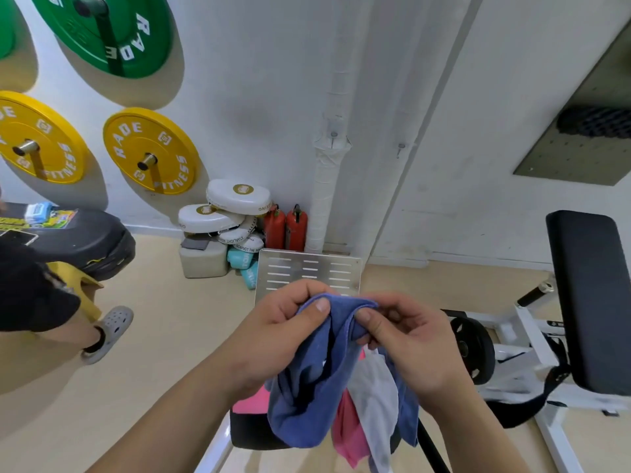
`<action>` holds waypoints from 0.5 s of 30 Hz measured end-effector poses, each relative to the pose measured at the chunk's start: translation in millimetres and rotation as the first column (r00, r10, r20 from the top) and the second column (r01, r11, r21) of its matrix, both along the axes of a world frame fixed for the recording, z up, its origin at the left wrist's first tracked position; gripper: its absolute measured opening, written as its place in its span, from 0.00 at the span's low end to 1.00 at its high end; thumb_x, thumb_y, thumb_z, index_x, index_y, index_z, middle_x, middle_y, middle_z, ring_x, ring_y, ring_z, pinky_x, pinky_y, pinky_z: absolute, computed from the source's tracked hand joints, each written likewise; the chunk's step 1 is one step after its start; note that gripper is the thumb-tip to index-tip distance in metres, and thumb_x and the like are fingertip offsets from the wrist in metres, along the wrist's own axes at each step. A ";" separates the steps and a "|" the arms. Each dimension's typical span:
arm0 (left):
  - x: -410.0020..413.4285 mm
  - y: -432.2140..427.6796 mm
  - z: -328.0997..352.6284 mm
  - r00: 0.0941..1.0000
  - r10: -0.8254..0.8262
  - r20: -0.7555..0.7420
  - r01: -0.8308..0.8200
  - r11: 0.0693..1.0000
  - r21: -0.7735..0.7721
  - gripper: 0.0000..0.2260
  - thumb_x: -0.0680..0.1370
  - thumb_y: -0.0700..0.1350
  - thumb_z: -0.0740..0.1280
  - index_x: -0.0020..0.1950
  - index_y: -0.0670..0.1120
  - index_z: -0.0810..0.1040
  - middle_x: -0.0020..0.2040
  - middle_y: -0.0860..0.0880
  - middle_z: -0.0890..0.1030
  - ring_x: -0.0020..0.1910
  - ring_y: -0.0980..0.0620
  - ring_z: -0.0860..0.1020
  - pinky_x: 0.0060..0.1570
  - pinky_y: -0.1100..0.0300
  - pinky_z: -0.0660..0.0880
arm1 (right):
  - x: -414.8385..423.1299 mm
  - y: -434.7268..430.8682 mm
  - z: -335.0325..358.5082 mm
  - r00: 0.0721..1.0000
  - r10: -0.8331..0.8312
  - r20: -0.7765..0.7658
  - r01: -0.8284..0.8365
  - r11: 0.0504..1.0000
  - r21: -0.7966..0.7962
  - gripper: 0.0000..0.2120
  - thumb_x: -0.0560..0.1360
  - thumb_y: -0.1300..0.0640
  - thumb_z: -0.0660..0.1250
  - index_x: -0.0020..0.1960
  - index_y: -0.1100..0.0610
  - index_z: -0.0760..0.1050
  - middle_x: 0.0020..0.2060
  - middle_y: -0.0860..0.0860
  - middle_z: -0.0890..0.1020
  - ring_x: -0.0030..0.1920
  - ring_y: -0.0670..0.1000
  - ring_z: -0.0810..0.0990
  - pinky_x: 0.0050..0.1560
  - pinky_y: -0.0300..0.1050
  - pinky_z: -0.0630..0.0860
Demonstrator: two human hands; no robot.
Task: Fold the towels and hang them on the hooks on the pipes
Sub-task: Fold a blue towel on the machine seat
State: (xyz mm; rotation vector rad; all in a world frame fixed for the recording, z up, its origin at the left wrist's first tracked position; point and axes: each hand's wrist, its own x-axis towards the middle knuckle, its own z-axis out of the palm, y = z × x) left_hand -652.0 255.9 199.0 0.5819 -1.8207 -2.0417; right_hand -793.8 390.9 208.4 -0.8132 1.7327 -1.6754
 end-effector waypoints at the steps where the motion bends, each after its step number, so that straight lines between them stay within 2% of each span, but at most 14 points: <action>1: -1.5 -1.2 -0.2 1.000 -0.004 0.010 0.004 1.000 -0.024 0.08 0.85 0.40 0.62 0.55 0.42 0.81 0.45 0.46 0.84 0.45 0.53 0.81 0.45 0.63 0.77 | -1.2 0.4 1.1 1.000 -0.023 -0.014 0.023 1.000 0.005 0.18 0.75 0.73 0.71 0.41 0.51 0.88 0.34 0.53 0.87 0.33 0.47 0.83 0.38 0.37 0.80; 4: -3.5 -8.6 0.1 0.998 -0.014 0.057 0.023 0.987 -0.158 0.06 0.80 0.37 0.70 0.55 0.45 0.83 0.48 0.49 0.87 0.46 0.53 0.84 0.47 0.62 0.79 | -10.3 2.7 6.0 0.989 -0.127 -0.078 0.129 0.991 0.021 0.15 0.76 0.69 0.72 0.40 0.51 0.87 0.35 0.49 0.87 0.33 0.45 0.83 0.38 0.33 0.79; 6: -2.6 -17.3 -2.0 0.986 -0.054 0.155 0.098 0.954 -0.285 0.11 0.75 0.37 0.75 0.53 0.51 0.84 0.48 0.52 0.86 0.46 0.53 0.84 0.47 0.62 0.80 | -20.3 5.3 9.7 0.975 -0.120 -0.188 0.136 0.988 0.079 0.10 0.79 0.66 0.70 0.44 0.53 0.85 0.36 0.48 0.86 0.34 0.42 0.82 0.39 0.30 0.77; 8: -3.5 -26.6 -6.8 0.953 -0.042 0.301 0.192 0.851 -0.488 0.14 0.72 0.36 0.75 0.52 0.54 0.84 0.46 0.55 0.85 0.43 0.56 0.82 0.44 0.64 0.80 | -31.3 8.2 12.8 0.947 -0.057 -0.315 0.110 0.982 0.154 0.09 0.80 0.63 0.68 0.46 0.52 0.84 0.36 0.47 0.85 0.36 0.44 0.81 0.38 0.29 0.75; 10: -7.3 -33.9 -14.7 0.921 0.040 0.387 0.223 0.761 -0.610 0.15 0.70 0.34 0.70 0.49 0.53 0.83 0.42 0.55 0.84 0.41 0.58 0.80 0.41 0.63 0.77 | -43.8 10.8 13.4 0.908 -0.046 -0.415 0.132 0.974 0.182 0.10 0.81 0.61 0.67 0.45 0.50 0.83 0.34 0.45 0.84 0.36 0.46 0.80 0.38 0.30 0.74; 12: -10.6 -40.4 -27.2 0.879 0.161 0.449 0.183 0.756 -0.628 0.15 0.67 0.33 0.66 0.45 0.50 0.83 0.39 0.54 0.84 0.39 0.57 0.80 0.36 0.66 0.74 | -55.9 12.9 13.9 0.869 -0.075 -0.489 0.185 0.966 0.179 0.09 0.81 0.59 0.66 0.45 0.48 0.82 0.34 0.41 0.83 0.38 0.44 0.80 0.40 0.31 0.73; 15: -14.9 -47.1 -47.7 0.805 0.283 0.521 0.109 0.793 -0.600 0.11 0.68 0.35 0.65 0.42 0.49 0.81 0.36 0.52 0.83 0.36 0.51 0.79 0.31 0.66 0.70 | -77.1 20.2 14.4 0.819 -0.183 -0.544 0.304 0.943 0.140 0.07 0.82 0.56 0.66 0.47 0.48 0.81 0.35 0.43 0.83 0.39 0.45 0.81 0.39 0.33 0.73</action>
